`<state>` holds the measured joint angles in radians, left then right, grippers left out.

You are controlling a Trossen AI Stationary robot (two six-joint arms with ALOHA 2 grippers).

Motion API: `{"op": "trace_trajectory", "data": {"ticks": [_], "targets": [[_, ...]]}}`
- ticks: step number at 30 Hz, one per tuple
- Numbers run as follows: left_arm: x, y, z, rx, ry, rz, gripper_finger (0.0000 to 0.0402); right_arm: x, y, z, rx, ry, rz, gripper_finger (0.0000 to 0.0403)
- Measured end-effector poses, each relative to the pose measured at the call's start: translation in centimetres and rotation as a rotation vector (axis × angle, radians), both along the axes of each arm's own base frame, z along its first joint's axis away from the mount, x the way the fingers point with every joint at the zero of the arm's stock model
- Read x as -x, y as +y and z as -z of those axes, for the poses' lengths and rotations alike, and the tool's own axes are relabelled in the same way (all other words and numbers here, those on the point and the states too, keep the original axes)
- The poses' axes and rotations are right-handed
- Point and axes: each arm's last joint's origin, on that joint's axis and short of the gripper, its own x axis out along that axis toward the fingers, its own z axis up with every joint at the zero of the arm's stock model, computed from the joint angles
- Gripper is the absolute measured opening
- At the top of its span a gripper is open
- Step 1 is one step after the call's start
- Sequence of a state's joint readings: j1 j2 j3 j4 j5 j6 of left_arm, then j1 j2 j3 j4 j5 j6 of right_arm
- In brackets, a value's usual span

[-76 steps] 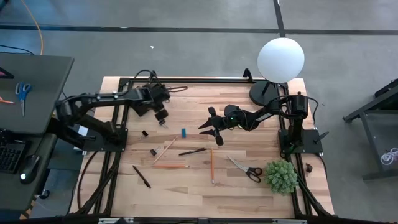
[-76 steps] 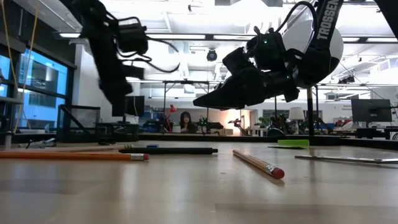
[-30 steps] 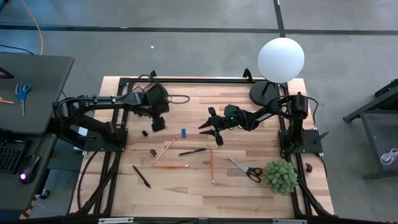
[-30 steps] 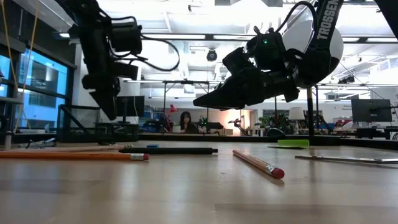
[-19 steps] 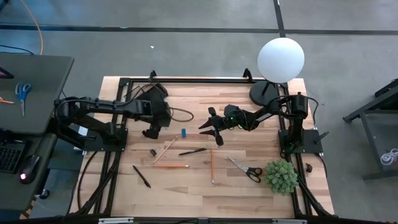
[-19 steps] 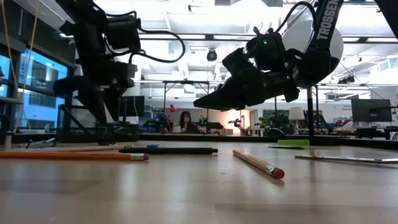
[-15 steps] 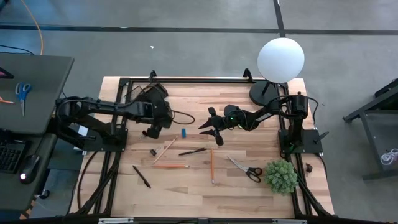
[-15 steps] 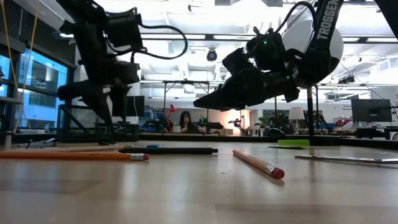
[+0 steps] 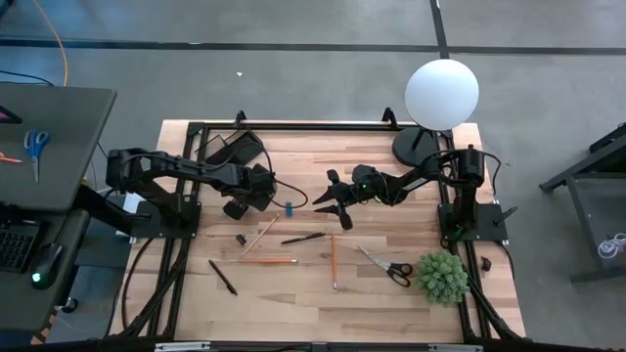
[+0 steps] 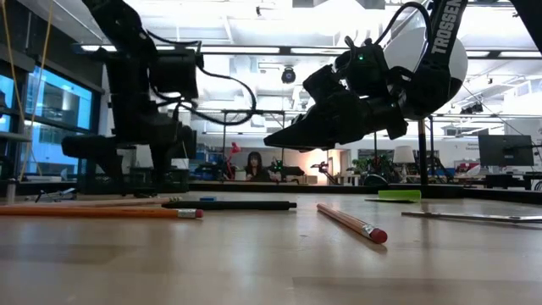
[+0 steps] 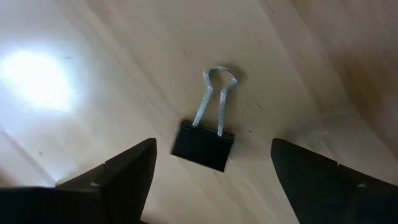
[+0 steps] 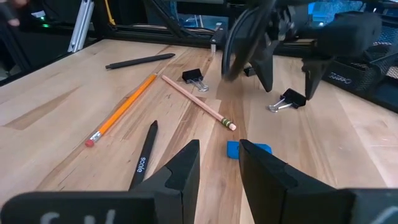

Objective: Pick and place office supplies into organizer
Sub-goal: Put the black binder clip into the bottom left section of the desk organizer

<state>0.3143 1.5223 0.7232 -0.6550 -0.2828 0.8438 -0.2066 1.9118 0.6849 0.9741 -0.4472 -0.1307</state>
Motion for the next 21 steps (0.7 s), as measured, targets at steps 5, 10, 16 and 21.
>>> {"op": "trace_trajectory", "data": {"ticks": [5, 10, 16, 21], "targets": [[0.0, 0.3, 0.3, -0.005, 0.025, 0.029, 0.0259, 0.0, 0.0, 0.0, 0.0, -0.001, -0.001, 0.0103], [0.1, 1.4, 0.3, -0.03, 0.016, 0.017, 0.0223, 0.0, 0.0, 0.0, -0.003, -0.002, -0.012, 0.0103], [0.7, 2.6, 0.5, 0.001, 0.026, -0.021, 0.0206, 0.0, 0.1, 0.0, -0.018, 0.0, -0.02, 0.0103], [0.7, 2.6, 0.5, 0.035, 0.014, -0.002, 0.0205, 0.0, 0.1, 0.0, -0.022, 0.002, -0.019, 0.0103]]}}
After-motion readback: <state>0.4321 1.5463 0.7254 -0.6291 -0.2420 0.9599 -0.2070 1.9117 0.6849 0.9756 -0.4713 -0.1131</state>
